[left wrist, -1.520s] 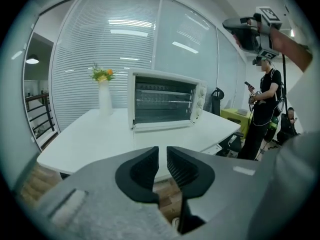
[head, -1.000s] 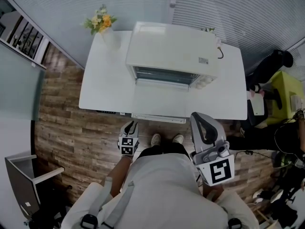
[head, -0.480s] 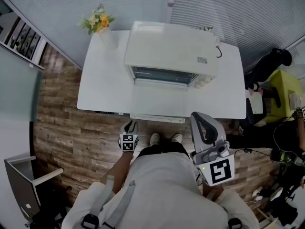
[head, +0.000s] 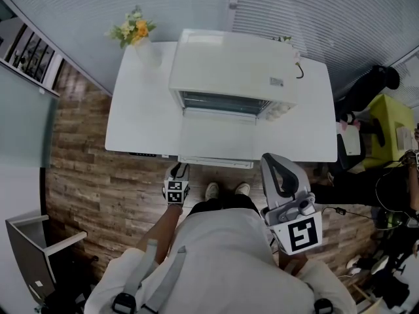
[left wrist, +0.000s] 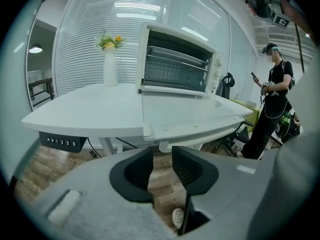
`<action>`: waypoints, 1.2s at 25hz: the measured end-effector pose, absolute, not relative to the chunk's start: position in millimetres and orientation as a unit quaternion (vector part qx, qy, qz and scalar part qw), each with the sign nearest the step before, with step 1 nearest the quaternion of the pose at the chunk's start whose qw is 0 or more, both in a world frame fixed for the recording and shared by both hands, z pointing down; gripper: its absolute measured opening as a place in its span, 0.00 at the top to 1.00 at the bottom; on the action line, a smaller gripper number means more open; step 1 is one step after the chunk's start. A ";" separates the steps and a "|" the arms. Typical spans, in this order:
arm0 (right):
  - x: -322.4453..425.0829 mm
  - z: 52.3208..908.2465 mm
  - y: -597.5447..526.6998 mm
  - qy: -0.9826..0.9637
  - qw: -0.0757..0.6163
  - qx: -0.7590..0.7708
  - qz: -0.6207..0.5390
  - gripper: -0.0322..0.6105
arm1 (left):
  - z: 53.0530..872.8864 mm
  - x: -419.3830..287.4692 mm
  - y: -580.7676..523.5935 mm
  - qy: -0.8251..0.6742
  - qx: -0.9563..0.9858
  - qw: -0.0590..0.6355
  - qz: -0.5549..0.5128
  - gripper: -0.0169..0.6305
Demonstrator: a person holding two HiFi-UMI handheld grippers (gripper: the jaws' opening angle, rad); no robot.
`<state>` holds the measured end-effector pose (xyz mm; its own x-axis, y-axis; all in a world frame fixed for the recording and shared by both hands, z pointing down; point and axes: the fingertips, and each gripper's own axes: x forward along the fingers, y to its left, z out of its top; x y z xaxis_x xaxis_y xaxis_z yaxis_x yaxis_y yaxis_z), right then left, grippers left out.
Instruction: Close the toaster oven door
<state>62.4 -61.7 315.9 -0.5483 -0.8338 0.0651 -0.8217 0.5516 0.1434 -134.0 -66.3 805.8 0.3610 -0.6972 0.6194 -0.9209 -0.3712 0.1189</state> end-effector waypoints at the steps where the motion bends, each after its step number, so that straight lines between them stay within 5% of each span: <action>1: 62.4 315.8 -61.7 -0.878 0.063 0.471 -0.048 0.94 | 805.2 -133.5 -67.7 -0.512 0.792 0.232 0.238 0.78; 30: 55.6 312.2 -64.3 -0.880 0.052 0.471 -0.031 0.94 | 741.6 -133.0 -75.3 -0.536 0.798 0.217 0.170 0.79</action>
<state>55.6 -64.3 312.2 -0.5504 -0.8325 0.0627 -0.8259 0.5539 0.1049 -133.0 -75.3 741.6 0.3683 -0.7819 0.5030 -0.9289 -0.3319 0.1642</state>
